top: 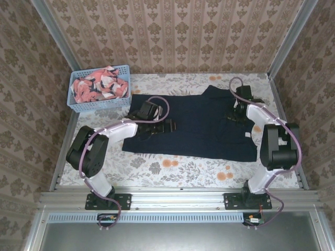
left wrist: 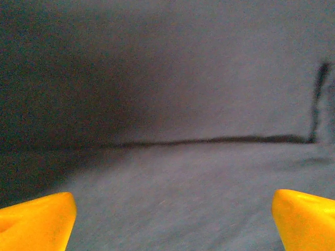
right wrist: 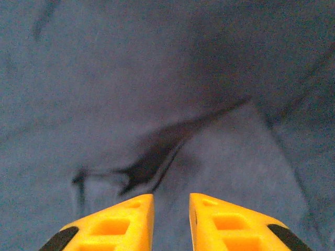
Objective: Fold and stack the mixed laundry pile
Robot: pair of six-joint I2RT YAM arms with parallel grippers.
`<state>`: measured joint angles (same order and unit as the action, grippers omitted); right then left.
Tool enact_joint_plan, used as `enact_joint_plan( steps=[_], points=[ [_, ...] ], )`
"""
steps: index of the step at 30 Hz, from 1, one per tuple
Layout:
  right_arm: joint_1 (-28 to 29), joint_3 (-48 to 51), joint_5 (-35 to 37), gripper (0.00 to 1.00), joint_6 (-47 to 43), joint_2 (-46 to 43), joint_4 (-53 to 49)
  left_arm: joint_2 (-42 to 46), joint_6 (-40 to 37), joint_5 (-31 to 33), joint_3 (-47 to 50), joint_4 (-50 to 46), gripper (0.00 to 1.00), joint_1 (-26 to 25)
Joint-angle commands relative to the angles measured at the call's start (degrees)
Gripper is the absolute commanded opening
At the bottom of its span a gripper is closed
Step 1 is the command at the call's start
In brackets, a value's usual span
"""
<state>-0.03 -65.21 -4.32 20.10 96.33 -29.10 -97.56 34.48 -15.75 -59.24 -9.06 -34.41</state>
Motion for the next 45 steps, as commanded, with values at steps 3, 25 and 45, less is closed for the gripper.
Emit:
enact_joint_plan(
  steps=[3, 25, 45],
  points=[
    [7.6, 0.8, -0.8, 0.29, 2.6, -4.9, -1.3, 1.1, -1.6, -1.7, -4.0, 0.4, 0.97, 0.4],
    [13.2, -9.0, 6.9, 0.23, 10.7, 14.1, 1.2, 10.5, 0.4, 2.2, 6.1, 0.9, 0.99, 7.0],
    [13.2, -10.4, 8.8, 0.13, 10.5, 15.8, -1.0, 14.0, 0.2, 3.3, 7.6, -0.2, 0.99, 7.5]
  ],
)
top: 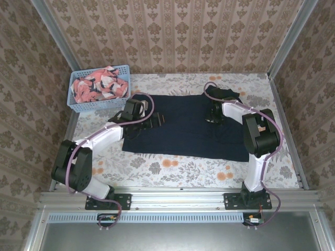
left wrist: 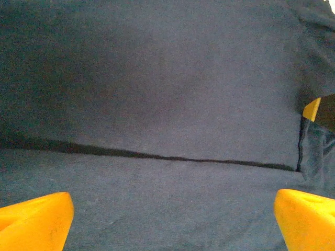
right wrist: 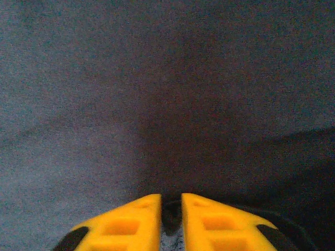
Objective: Fold and stack the mixed laundry pile
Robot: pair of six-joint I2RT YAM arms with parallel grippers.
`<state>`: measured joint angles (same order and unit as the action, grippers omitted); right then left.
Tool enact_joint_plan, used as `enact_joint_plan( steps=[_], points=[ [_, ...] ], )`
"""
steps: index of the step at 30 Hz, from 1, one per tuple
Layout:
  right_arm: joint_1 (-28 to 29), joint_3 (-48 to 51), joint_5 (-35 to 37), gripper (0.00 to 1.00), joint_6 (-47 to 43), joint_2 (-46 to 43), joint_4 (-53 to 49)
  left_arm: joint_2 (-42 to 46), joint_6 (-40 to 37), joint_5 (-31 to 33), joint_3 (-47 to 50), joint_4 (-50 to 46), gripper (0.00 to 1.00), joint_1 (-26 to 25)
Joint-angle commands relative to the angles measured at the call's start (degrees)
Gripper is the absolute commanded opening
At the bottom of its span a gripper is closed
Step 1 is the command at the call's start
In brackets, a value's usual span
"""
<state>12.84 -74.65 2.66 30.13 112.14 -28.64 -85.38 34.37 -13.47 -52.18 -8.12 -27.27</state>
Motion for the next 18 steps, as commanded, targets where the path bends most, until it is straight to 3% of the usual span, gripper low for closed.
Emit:
enact_joint_plan(
  steps=[1, 8, 12, 14, 15, 17, 18],
  points=[
    [0.4, -1.0, 1.8, 0.1, 0.5, -0.7, -1.5, 2.0, 0.3, 1.0, 0.5, -1.2, 1.0, 0.4],
    [1.5, -2.2, 0.5, 0.04, 0.7, -6.2, -3.0, 2.4, 0.1, 1.4, 0.6, -1.4, 1.0, 0.5],
    [2.3, -4.3, -3.4, 0.05, 0.8, -4.0, 0.1, 2.3, 0.1, 1.3, 1.0, -1.1, 1.0, 0.6],
    [2.6, -6.1, -6.5, 0.12, 0.8, -1.5, 1.3, 2.4, 0.2, 1.0, 1.2, -1.1, 1.0, 0.6],
    [2.6, -7.3, -8.0, 0.2, 0.7, -0.1, 1.1, 2.6, 0.1, 0.7, 1.4, -1.2, 1.0, 0.5],
    [2.7, -8.9, -7.7, 0.58, 0.1, 1.0, -0.6, 2.8, 0.0, 0.0, 1.7, -1.6, 1.0, 0.5],
    [2.7, -8.6, -6.8, 0.67, -0.3, 0.4, -1.0, 3.0, -0.3, -0.4, 1.7, -2.3, 1.0, 0.4]
  ],
)
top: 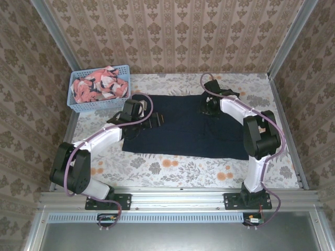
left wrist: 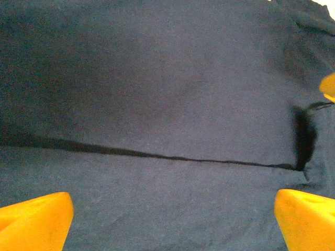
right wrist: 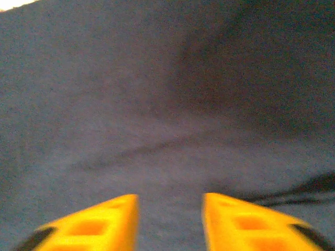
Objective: Fold and stack the mixed laundry pile
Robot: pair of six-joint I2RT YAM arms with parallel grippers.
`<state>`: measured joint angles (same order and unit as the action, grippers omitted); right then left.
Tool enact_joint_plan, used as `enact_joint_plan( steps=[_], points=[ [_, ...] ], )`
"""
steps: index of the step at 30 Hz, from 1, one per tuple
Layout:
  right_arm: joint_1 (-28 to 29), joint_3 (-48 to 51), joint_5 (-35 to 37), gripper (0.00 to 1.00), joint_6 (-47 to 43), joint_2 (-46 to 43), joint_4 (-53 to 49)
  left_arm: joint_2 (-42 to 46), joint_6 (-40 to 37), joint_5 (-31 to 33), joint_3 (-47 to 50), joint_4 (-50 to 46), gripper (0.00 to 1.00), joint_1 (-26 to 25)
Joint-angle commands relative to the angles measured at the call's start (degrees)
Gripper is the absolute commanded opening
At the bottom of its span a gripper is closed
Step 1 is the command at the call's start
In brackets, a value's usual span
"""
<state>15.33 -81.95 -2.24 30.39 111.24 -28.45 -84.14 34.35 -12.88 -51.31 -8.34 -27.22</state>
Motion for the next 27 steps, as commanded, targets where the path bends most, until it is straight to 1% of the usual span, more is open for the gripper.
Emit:
enact_joint_plan(
  steps=[1, 2, 4, 5, 6, 7, 8, 10, 11, 12, 13, 14, 15, 16, 20, 23, 27],
  points=[
    [0.1, -0.6, -0.9, 0.76, -0.8, 0.3, -1.5, 1.9, -0.7, -1.2, 0.9, -2.8, 1.0, 0.2],
    [0.2, 0.7, 0.2, 0.81, -1.3, -1.3, -1.9, 2.2, -1.4, -1.4, 0.9, -4.0, 1.0, -0.2],
    [0.2, 4.2, 1.6, 0.81, -2.1, -5.3, -3.8, 2.8, -2.9, -1.2, 1.2, -6.5, 1.0, -0.9],
    [0.3, 6.7, 1.6, 0.8, -2.1, -7.4, -4.3, 3.0, -3.4, -1.1, 1.7, -7.0, 0.99, -1.2],
    [0.3, 10.2, 1.7, 0.76, -1.7, -10.0, -4.5, 3.2, -3.6, -1.2, 2.6, -6.9, 0.97, -1.4],
    [0.2, 14.1, 1.8, 0.7, -1.0, -13.0, -4.5, 3.1, -3.7, -2.1, 3.6, -6.1, 0.92, -1.4],
    [0.3, 17.5, 2.0, 0.63, -0.2, -15.5, -4.3, 2.8, -3.6, -2.9, 4.2, -5.0, 0.86, -1.4],
    [0.2, 25.4, 1.6, 0.4, 2.2, -21.3, -3.0, 1.2, -2.9, -4.5, 5.0, -2.0, 0.61, -1.4],
    [0.2, 28.2, 1.2, 0.32, 3.1, -23.4, -2.5, 0.4, -2.4, -5.1, 5.1, -0.6, 0.47, -1.4],
    [0.3, 31.3, 0.9, 0.26, 4.0, -25.4, -0.5, -0.8, -2.0, -5.7, 4.9, 1.1, 0.34, -1.5],
    [0.2, 33.6, 0.8, 0.23, 4.6, -26.7, 0.7, -2.1, -1.9, -6.1, 4.5, 2.6, 0.23, -1.6],
    [0.2, 35.1, 0.7, 0.15, 4.9, -27.4, 1.7, -3.3, -1.7, -6.1, 4.0, 3.1, 0.02, -1.7],
    [0.3, 36.0, 0.9, 0.04, 5.2, -27.5, 2.2, -4.7, -1.5, -5.9, 3.3, 3.1, 0.0, -1.7],
    [0.3, 36.6, 1.0, 0.0, 5.6, -27.3, 2.9, -5.8, -1.7, -5.8, 2.9, 3.1, 0.0, -1.8],
    [-0.1, 38.4, 2.1, 0.0, 6.7, -25.2, 6.3, -7.1, -2.0, -4.1, 3.7, 0.3, 0.0, -2.4],
    [-1.3, 38.7, 2.7, 0.0, 7.8, -22.8, 7.0, -4.4, -1.7, -1.6, 7.0, -1.7, 0.0, -3.5],
    [-1.5, 38.5, 2.5, 0.0, 7.7, -22.7, 5.7, -1.3, -0.4, 1.1, 12.1, -3.2, 0.0, -4.7]
  ],
)
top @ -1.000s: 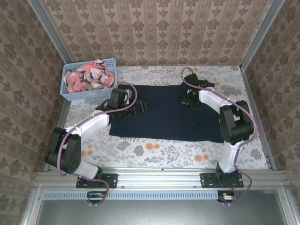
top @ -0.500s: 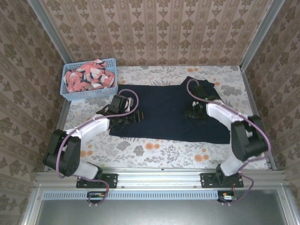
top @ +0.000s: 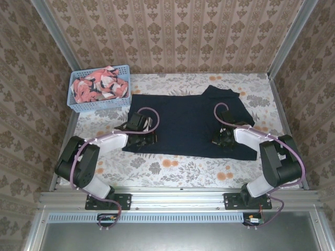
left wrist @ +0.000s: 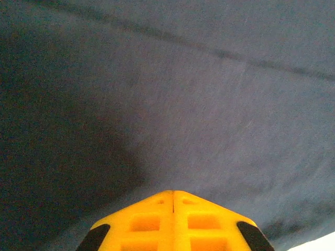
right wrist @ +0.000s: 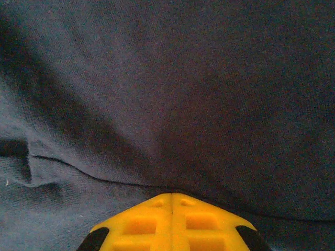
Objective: Fold and stack the mixed laundry pile
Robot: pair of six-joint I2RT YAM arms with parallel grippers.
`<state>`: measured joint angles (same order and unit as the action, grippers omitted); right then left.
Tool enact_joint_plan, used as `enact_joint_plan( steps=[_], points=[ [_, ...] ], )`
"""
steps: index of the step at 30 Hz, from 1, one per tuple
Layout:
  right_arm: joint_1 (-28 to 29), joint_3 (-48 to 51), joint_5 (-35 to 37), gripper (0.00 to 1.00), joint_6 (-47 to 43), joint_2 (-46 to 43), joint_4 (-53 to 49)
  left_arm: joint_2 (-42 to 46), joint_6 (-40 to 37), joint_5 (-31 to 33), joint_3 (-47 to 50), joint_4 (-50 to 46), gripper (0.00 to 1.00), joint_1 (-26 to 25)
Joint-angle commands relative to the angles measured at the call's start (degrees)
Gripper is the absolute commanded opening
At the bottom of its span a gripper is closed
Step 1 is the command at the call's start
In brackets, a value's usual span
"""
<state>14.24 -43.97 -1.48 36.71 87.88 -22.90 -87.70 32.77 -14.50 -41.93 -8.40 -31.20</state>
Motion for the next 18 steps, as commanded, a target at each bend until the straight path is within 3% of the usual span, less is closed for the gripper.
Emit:
enact_joint_plan(
  steps=[1, 8, 16, 18],
  points=[
    [-0.4, 0.0, 1.5, 0.0, 1.3, 0.9, -1.1, 2.5, 1.4, 2.8, 3.9, -3.5, 0.0, -0.9],
    [0.9, 2.7, 0.1, 0.0, 1.4, -2.9, -7.5, 6.4, 4.1, 3.8, 7.8, -9.2, 0.0, -5.1],
    [2.6, 7.9, 0.2, 0.0, 3.5, -14.9, -15.6, 21.3, 7.7, 9.0, 10.3, -20.1, 0.0, -7.7],
    [2.4, 5.9, 0.7, 0.04, 2.2, -16.6, -16.8, 23.7, 7.5, 10.8, 9.0, -20.6, 0.1, -7.1]
  ],
)
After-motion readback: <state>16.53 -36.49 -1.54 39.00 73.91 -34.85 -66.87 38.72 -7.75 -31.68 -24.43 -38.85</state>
